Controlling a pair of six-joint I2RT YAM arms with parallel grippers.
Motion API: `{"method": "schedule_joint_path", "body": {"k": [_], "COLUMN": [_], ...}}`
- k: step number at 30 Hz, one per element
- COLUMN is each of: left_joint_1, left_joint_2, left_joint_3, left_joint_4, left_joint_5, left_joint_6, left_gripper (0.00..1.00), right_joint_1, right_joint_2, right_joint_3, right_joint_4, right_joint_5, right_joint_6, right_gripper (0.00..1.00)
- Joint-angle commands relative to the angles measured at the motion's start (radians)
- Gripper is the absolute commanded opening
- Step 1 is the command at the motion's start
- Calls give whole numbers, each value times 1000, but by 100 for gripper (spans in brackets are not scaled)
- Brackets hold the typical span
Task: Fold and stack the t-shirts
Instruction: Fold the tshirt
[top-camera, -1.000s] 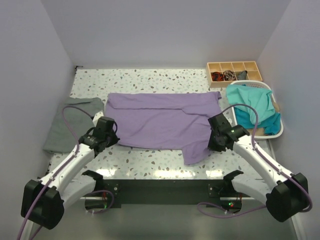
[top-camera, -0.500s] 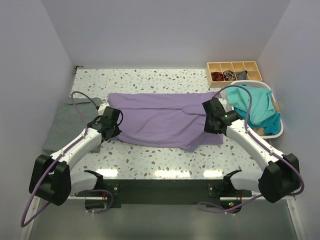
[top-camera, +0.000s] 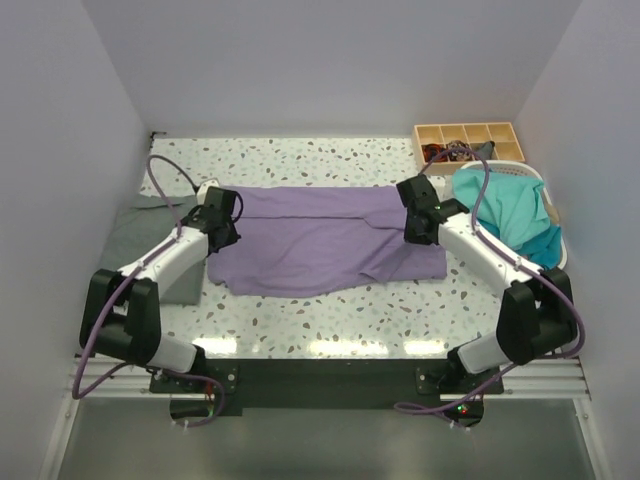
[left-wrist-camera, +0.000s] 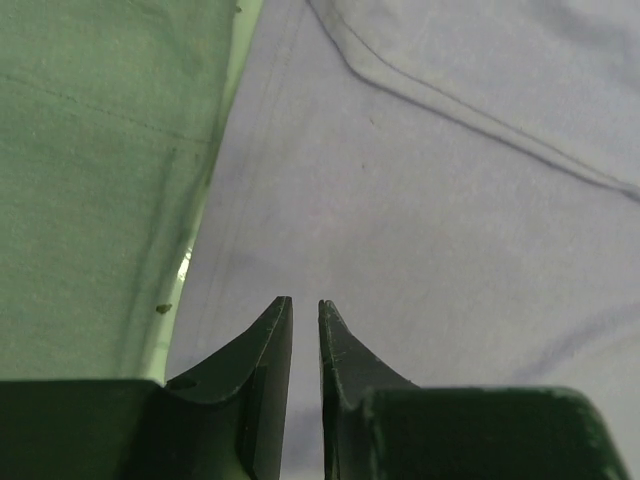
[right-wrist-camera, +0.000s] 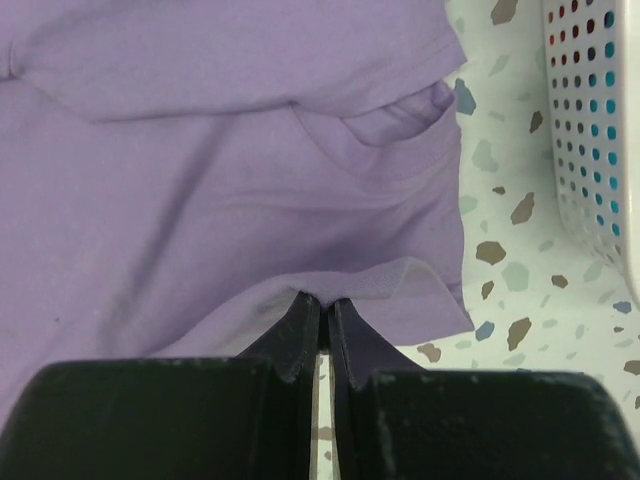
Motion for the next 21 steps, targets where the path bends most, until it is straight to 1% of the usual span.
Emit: {"method": "schedule_joint_path", "body": {"k": [1,4,6,7,8,9,10,12,14,17,18,21], "left_joint_1": [47,51,50,50,39,32,22,-5,-19,-31,-41,-65], "left_joint_2": [37,53,53,50,35,23,8,-35,-86,-166,-190,-293], "left_joint_3": [57,55,49,43,36,13,0,-33,-66,-148,-185,-245], "left_joint_4": [64,83,89,85,78,72,65,25,-12,-47,-61,-109], "left_joint_5": [26,69,146,170,202,209,212,216,230,250,244,219], "left_joint_6": [49,66,88,91,91,89,88,62,31,-50,-99,-179], "left_gripper": [21,21,25,40,47,51,60,70,72,69,68,68], "right_joint_1": [-33,-54,-54,-56,-56,-54,-56,-56,-54,-54,-56,-56], "right_joint_2": [34,67,80,82,82,77,74,61,51,27,22,5], "right_joint_3": [76,98,113,116,115,113,109,103,95,80,78,73], "right_joint_4": [55,64,63,63,63,63,64,58,57,55,55,51], "right_joint_5": [46,37,31,20,17,12,8,-5,-17,-19,-19,-17], "right_joint_6": [-30,-40,-44,-49,-49,-49,-49,-44,-40,-38,-38,-43], "right_gripper": [0,0,0,0,0,0,0,0,0,0,0,0]}}
